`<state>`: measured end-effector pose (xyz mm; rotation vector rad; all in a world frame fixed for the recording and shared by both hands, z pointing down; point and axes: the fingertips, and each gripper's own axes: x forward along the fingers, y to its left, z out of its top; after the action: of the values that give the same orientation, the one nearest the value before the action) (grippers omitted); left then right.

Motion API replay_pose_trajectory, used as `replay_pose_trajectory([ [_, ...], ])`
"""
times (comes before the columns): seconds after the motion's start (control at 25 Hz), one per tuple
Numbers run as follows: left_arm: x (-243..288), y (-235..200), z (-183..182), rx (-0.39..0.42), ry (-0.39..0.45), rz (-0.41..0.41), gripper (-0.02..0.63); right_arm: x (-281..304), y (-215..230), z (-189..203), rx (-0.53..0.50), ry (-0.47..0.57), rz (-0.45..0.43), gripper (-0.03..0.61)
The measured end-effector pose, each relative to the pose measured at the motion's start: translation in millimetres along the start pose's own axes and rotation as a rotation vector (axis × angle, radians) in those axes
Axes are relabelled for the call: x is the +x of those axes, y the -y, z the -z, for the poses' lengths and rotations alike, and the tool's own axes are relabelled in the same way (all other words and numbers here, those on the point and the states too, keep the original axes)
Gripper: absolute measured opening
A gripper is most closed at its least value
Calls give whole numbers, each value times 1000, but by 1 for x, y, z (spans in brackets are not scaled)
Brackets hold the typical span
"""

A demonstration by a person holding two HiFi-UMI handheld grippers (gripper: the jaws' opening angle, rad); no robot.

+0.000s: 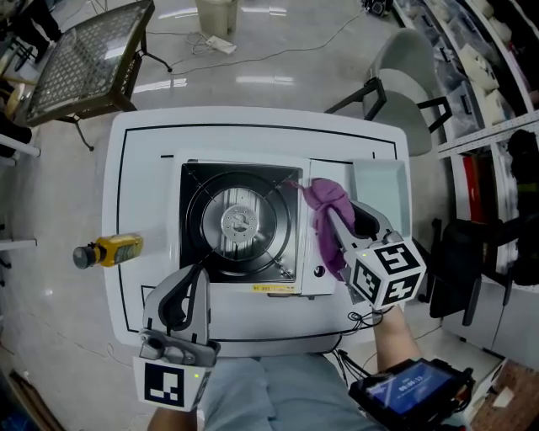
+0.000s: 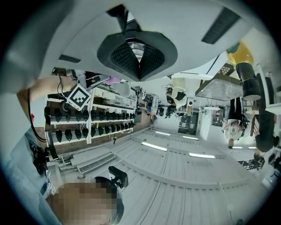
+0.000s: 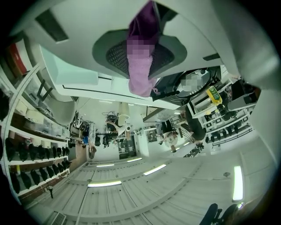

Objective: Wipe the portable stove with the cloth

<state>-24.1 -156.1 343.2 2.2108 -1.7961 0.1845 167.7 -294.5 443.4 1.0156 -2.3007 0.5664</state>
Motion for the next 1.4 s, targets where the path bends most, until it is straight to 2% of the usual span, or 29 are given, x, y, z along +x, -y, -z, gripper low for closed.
replay_pose_trajectory([
  [0.2, 3, -11, -5, -7, 30, -5, 18, 13, 9, -12, -3, -15, 9, 135],
  [0.36, 0, -21, 6, -28, -12, -22, 18, 24, 16, -21, -19, -28, 21, 135],
  [0.56, 3, -30, 1, -33, 11, -22, 18, 36, 23, -32, -37, -49, 32, 135],
  [0.8, -3, -44, 9, -63, -14, -41, 18, 51, 30, -45, -59, -76, 42, 135],
  [1.08, -20, -63, 4, -67, 3, -82, 18, 69, 32, -61, -129, -92, 72, 135],
  [1.2, -30, -68, -2, -56, 13, -97, 18, 72, 36, -72, -156, -76, 97, 127],
  [1.4, -44, -73, -16, -33, 51, -119, 18, 58, 29, -112, -202, 11, 96, 121],
])
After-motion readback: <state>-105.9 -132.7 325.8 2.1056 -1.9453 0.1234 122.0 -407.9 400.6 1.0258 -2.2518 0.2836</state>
